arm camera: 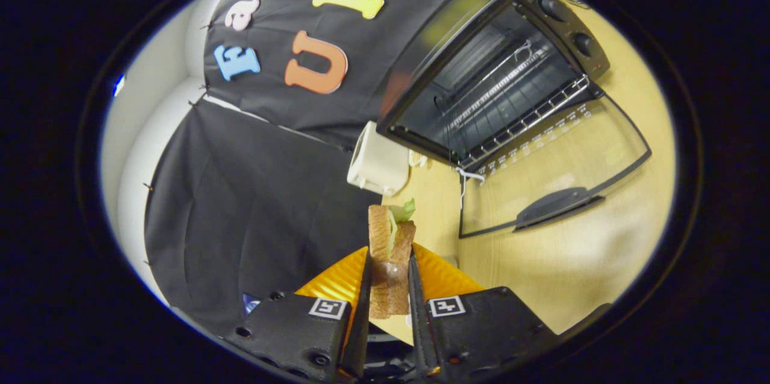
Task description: Open the toaster oven, put the food inside, and close the toaster oven door.
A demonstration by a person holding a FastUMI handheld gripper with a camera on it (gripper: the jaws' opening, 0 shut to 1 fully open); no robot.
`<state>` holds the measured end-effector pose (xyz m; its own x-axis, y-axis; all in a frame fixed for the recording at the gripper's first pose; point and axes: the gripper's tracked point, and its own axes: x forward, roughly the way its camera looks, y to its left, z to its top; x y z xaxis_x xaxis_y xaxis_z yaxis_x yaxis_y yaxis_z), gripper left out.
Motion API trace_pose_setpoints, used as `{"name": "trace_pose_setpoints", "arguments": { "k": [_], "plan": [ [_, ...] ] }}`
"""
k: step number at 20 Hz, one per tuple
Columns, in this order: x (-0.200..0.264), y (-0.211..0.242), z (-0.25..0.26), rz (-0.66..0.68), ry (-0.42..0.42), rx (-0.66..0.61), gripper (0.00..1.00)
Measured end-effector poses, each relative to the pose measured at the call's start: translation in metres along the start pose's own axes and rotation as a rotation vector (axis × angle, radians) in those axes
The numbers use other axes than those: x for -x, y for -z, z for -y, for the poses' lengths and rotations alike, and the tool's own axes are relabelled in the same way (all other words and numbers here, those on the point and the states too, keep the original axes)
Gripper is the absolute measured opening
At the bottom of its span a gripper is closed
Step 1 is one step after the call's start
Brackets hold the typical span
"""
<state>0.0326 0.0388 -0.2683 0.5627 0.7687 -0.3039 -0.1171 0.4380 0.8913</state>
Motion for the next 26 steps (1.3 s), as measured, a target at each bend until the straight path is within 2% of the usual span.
{"name": "trace_pose_setpoints", "arguments": {
  "k": [2,4,6,12,15,17,19,22,23,24,26],
  "plan": [
    [0.009,-0.046,0.015,0.178,-0.005,-0.071,0.36],
    [0.016,-0.085,0.047,0.300,0.039,-0.141,0.36],
    [0.012,-0.106,0.072,0.351,0.070,-0.178,0.36],
    [-0.018,-0.172,0.105,0.526,0.069,-0.267,0.36],
    [-0.052,-0.184,0.103,0.531,0.096,-0.214,0.36],
    [-0.073,-0.175,0.102,0.477,0.129,-0.164,0.36],
    [-0.073,-0.190,0.110,0.517,0.157,-0.123,0.37],
    [-0.074,-0.189,0.130,0.483,0.214,-0.096,0.37],
    [-0.073,-0.192,0.141,0.477,0.242,-0.090,0.41],
    [-0.075,-0.195,0.138,0.472,0.219,-0.082,0.45],
    [-0.067,-0.204,0.139,0.485,0.258,0.010,0.58]
  ]
}}
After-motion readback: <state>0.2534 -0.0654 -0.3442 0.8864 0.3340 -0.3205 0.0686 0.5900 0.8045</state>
